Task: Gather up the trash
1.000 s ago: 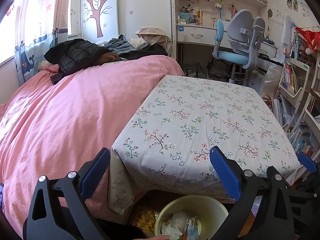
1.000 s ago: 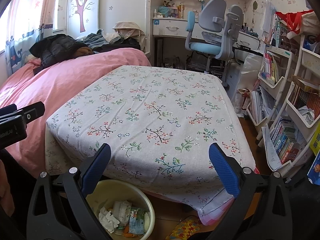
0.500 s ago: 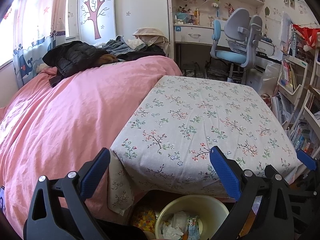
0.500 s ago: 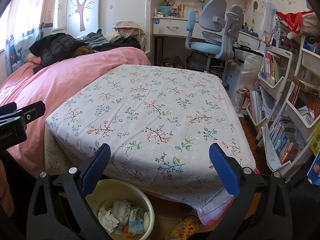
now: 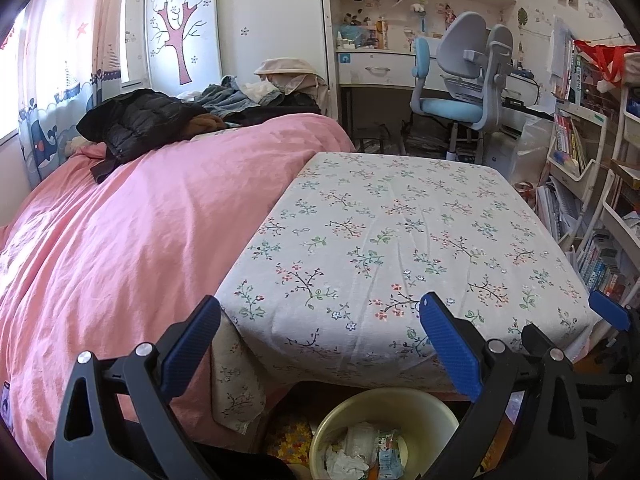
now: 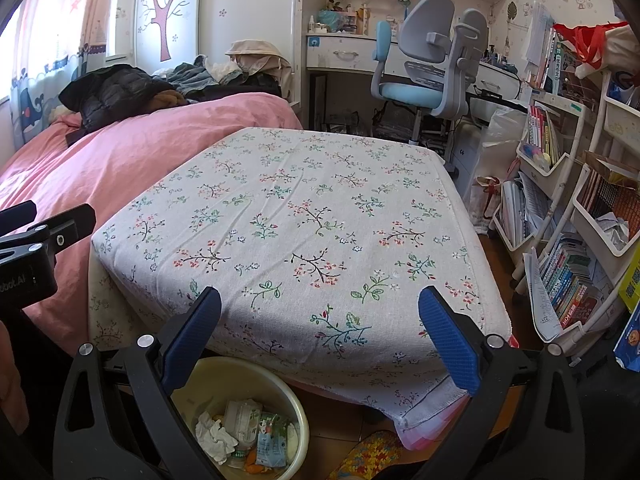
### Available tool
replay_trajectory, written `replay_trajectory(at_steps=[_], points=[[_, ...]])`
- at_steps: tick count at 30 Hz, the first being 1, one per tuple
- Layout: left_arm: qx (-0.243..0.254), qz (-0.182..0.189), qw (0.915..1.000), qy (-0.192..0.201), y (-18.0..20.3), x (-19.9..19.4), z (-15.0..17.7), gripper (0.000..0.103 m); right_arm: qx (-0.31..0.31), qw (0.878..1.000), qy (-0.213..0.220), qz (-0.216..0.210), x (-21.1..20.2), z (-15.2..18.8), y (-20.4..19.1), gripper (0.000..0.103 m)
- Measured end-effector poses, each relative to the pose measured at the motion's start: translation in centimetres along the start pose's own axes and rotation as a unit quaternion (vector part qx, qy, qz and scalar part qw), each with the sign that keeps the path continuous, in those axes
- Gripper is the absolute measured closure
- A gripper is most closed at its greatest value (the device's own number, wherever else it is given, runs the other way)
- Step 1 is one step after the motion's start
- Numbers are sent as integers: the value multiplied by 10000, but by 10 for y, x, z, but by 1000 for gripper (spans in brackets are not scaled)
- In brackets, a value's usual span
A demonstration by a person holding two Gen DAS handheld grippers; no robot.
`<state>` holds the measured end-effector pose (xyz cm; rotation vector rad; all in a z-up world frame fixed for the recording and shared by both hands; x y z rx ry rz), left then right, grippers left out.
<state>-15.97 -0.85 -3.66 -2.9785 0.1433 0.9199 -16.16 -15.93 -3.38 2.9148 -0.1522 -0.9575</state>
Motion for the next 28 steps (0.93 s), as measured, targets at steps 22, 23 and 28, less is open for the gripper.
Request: replay_trajectory(at_steps=[22,23,28], points=[[69,97,9996,-248,7,8,6,8,74,10000,-52,41,5,6,8,8],[67,96,9995,-290,6,9,5,8,61,10000,-58,52,5,5,7,8],[-17,121,9993,-350,1,10,4,8,-13,9999,-112,104,9,6,3,8]])
Point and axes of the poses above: each gripper's, at about its wrist camera, not at the fingertips, and x roughly the way its jaws point, y to its right, z to its underside, the point moved 1 cm from there along x, roughly the way its jaws point, and after that the axes turned 6 degrees about z, right-handed, at the moved point
